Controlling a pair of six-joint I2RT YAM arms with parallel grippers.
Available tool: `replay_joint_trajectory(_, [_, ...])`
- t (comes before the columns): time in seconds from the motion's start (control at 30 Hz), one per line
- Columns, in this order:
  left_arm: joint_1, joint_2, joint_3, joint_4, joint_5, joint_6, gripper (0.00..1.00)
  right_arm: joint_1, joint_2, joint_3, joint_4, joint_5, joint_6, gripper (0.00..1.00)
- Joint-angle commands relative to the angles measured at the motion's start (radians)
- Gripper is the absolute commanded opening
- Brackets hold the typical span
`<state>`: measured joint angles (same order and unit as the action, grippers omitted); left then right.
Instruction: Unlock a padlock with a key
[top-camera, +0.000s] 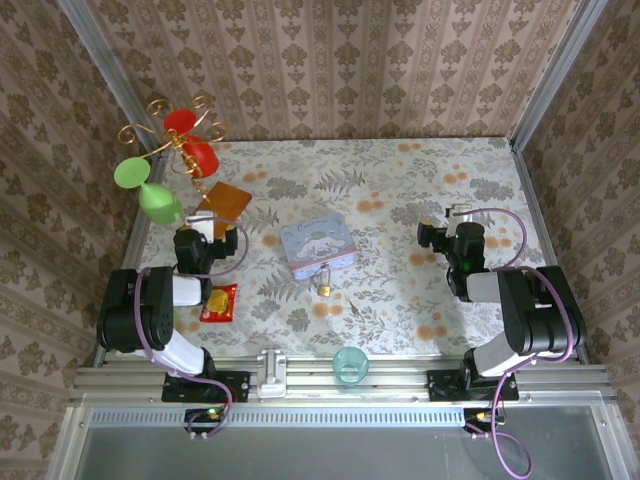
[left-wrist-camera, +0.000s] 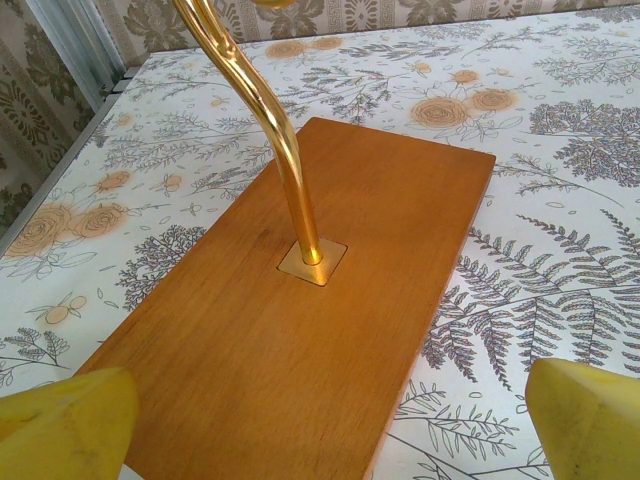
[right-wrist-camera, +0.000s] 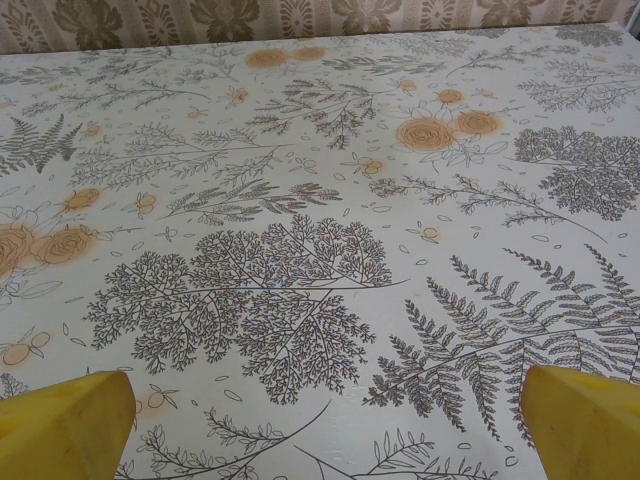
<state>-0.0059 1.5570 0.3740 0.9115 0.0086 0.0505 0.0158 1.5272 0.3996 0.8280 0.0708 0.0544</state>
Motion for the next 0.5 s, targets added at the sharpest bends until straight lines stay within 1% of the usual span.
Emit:
replay_joint_trajectory(0.0, [-0.001,-0.004,0.018,0.007,0.002,0.014,1.0,0.004,0.001,0.006,0.027,0.013,-0.016,1.0])
replay_joint_trajectory(0.07, [0.0,-0.051,-0.003,0.013,-0.011,0.008,1.0,0.003,-0.035,0.024,-0.032,0.034,-0.007,1.0])
replay_joint_trajectory(0.1, [-0.002,-0.088,-0.008,-0.012,-0.029,0.004,1.0,0.003,-0.067,0.033,-0.076,0.031,-0.008,1.0])
replay_joint_trajectory(0.2, [-0.025,-0.225,-0.022,-0.102,-0.12,-0.001,1.0,0.0,-0.21,0.098,-0.335,0.037,0.041,1.0])
replay_joint_trajectory(0.27, [-0.078,-0.321,-0.031,-0.17,-0.255,-0.02,1.0,0.0,-0.281,0.136,-0.473,-0.002,0.06,1.0])
replay_joint_trajectory(0.3, [-0.09,-0.364,-0.03,-0.212,-0.293,-0.051,1.0,0.001,-0.311,0.14,-0.506,-0.011,0.068,1.0])
replay_joint_trajectory(0.4, [-0.099,-0.47,-0.02,-0.303,-0.294,-0.145,1.0,0.002,-0.401,0.131,-0.569,-0.028,0.104,1.0])
replay_joint_trajectory(0.47, [-0.099,-0.524,-0.015,-0.327,-0.236,-0.226,1.0,0.001,-0.449,0.121,-0.592,-0.043,0.141,1.0])
